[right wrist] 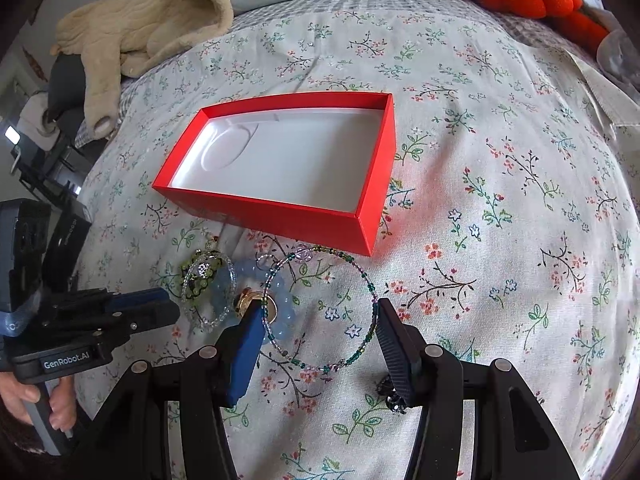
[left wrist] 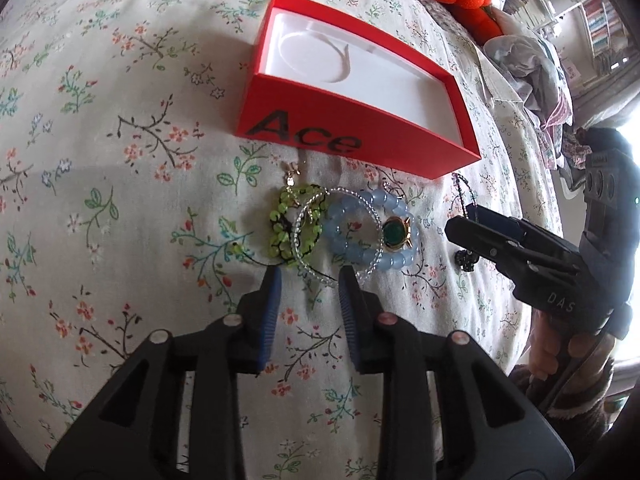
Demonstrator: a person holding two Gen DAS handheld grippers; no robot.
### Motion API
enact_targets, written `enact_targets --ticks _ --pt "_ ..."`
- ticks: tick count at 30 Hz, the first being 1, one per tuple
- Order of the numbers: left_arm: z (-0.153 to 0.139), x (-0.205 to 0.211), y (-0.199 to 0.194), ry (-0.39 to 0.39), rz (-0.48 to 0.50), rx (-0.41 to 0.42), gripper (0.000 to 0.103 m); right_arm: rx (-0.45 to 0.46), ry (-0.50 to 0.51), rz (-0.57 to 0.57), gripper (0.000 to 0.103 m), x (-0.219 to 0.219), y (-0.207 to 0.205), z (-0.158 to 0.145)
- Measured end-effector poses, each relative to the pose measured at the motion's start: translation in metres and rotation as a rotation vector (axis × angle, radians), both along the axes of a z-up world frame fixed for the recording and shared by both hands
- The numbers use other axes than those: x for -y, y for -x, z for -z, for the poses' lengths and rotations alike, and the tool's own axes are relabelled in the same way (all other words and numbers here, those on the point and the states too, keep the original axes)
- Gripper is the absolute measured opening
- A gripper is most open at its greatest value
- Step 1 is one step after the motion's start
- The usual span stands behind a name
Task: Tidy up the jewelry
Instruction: 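Carry both bangles into the red box and open both tools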
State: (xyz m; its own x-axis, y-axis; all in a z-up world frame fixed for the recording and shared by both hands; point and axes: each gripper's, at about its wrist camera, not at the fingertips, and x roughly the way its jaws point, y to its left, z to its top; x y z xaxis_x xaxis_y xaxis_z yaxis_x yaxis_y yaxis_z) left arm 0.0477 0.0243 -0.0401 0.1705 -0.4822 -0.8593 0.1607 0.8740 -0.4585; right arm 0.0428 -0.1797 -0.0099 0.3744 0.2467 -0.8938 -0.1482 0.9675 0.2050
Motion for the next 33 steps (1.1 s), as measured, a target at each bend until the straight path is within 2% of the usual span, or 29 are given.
enact_targets --ticks 3,7,9,10,11,17,33 --pt "0.007 0.0 -0.002 0.037 -0.047 -0.047 0.03 -0.001 0.001 -0.002 0.056 -0.001 0.0 0.0" --pt "0.01 0.006 -0.001 0.025 -0.088 -0.051 0.03 -0.003 0.004 -0.004 0.056 -0.004 -0.001 0.001" --pt "0.01 0.009 0.0 0.006 -0.098 -0.042 0.023 -0.004 0.005 -0.004 0.056 -0.005 -0.001 0.002" --pt "0.01 0.01 -0.001 -0.006 -0.101 -0.039 0.01 -0.004 0.005 -0.004 0.056 -0.006 -0.001 0.002" --pt "0.01 0.011 -0.001 -0.017 -0.105 -0.038 0.005 -0.004 0.006 -0.004 0.056 -0.006 -0.001 0.002" --pt "0.001 0.005 0.002 -0.011 -0.105 0.001 0.005 0.002 0.005 0.001 0.056 -0.004 0.0 0.0" --pt "-0.064 0.003 -0.002 0.075 -0.079 0.212 0.005 0.095 -0.005 0.023 0.056 0.001 -0.009 -0.032"
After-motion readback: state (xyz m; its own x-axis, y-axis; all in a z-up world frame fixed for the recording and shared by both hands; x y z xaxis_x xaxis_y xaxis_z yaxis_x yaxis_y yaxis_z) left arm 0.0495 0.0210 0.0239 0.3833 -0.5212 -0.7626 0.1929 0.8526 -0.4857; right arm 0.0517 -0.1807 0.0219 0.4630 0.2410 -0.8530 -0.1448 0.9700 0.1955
